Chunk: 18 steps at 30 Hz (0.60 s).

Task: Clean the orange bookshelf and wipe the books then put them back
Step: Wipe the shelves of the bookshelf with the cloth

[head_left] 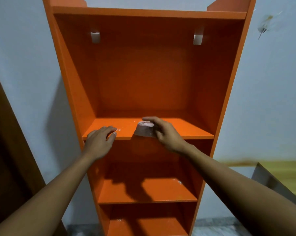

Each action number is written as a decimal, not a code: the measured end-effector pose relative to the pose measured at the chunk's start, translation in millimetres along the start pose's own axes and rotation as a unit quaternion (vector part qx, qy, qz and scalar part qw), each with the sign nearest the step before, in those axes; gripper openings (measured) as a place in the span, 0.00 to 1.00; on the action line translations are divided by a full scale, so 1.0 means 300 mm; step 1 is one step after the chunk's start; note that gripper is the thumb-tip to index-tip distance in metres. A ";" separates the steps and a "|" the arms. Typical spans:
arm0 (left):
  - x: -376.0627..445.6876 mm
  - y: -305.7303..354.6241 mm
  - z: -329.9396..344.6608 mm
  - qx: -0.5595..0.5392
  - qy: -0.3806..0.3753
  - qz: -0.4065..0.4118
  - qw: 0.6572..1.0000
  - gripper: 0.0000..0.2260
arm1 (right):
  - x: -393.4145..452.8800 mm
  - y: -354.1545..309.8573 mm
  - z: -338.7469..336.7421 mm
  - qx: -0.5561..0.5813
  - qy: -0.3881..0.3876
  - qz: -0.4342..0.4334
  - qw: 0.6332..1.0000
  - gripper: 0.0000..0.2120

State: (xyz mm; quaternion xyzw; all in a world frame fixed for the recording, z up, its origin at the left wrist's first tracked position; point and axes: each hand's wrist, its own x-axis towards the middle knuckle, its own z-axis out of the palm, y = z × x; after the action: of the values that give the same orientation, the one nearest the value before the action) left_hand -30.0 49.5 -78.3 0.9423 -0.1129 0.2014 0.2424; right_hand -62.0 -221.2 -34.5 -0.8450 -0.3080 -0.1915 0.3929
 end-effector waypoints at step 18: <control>-0.013 -0.046 0.024 0.029 0.028 0.032 0.999 0.28 | 0.212 0.380 -0.249 -0.149 -0.033 0.363 0.919 0.22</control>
State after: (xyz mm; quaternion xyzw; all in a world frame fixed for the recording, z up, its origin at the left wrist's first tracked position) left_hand -26.9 58.3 -91.6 0.9389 -0.1302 0.2380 0.2120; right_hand 55.4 -313.4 -14.5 -0.9534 0.0392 -0.0513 0.2948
